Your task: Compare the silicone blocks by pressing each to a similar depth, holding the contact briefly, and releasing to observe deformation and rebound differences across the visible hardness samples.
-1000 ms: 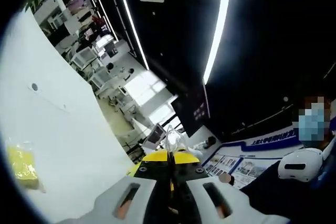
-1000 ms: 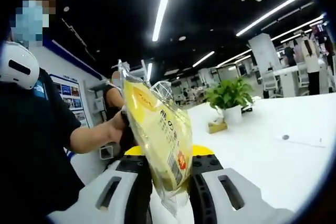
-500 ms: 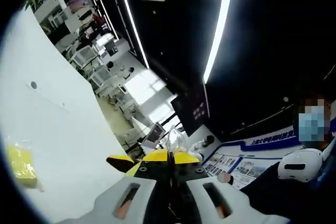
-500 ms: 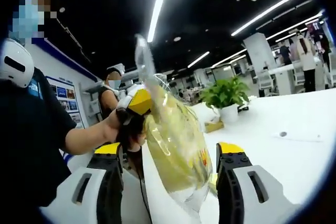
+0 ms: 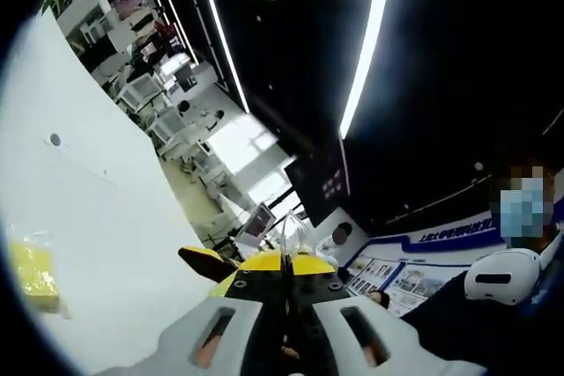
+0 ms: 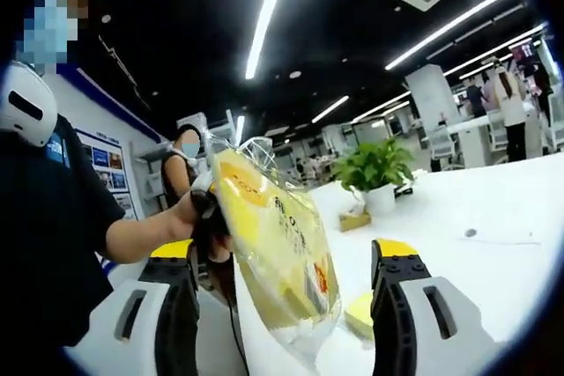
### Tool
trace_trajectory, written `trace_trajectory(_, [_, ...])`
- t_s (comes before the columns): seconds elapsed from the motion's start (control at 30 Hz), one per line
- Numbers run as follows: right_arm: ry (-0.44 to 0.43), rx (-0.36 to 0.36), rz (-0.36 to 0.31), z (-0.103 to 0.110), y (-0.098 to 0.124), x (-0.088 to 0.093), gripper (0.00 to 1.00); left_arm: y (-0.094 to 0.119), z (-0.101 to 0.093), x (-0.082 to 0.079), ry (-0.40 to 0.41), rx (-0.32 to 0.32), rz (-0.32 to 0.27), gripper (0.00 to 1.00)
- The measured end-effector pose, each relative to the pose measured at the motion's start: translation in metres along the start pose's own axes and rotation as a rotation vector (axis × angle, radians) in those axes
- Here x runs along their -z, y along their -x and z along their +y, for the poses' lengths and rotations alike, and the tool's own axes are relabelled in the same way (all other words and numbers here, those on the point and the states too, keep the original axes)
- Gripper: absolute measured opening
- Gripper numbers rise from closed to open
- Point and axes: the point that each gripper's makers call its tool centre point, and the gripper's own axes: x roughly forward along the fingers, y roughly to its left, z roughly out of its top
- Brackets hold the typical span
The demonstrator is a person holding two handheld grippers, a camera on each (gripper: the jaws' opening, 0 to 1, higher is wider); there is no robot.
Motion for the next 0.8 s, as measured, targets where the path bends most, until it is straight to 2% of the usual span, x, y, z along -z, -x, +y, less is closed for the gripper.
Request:
trace_trajectory(0.23, [0.03,0.029,-0.011,-0.004,0.001,-0.001,0.87,0.003,0.002,0.001,0.004,-0.008,-0.006,0.0])
trace_trajectory(0.43, [0.014,0.049,-0.032,-0.007,0.005,-0.002,0.96,0.003,0.004,0.002,0.009,-0.008,-0.006,0.0])
trace_trajectory(0.8, [0.021,0.103,-0.048,-0.009,0.019,-0.005,0.96,0.0,0.007,0.007,0.027,-0.006,0.001,0.0])
